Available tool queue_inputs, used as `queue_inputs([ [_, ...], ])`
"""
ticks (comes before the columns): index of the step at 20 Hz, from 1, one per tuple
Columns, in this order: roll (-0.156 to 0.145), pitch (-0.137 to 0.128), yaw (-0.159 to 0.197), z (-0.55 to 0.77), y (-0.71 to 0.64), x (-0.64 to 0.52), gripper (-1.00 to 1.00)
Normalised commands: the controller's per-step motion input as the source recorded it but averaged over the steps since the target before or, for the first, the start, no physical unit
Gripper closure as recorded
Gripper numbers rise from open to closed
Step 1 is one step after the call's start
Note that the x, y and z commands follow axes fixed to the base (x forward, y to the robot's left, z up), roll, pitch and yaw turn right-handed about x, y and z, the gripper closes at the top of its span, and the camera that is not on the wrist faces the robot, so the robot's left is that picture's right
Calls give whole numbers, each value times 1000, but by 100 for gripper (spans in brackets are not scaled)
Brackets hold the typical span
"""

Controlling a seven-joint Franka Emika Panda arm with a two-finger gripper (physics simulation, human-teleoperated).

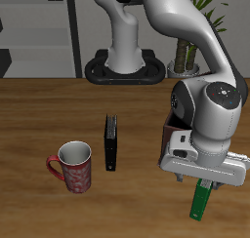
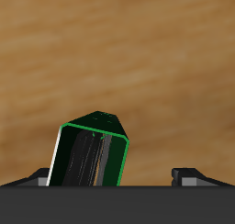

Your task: Place the yellow book into the left desk caddy's front compartment and place the green book into the left desk caddy's left compartment and place the black book into the left desk caddy's back compartment

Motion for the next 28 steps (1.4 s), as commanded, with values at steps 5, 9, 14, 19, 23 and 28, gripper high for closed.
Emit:
queue_inputs([
  [5,10,-5,-13,-4,-51,-30,100],
  [9,15,-57,0,175,-27,-52,100],
  [14,-6,-55,-15,300,-84,-75,100],
  [19,-13,-77,-2,672,-117,-202,100],
  [23,-36,-107,37,1135,-186,-463,100],
  [28,-19,-66,63,829,-65,-531,100],
])
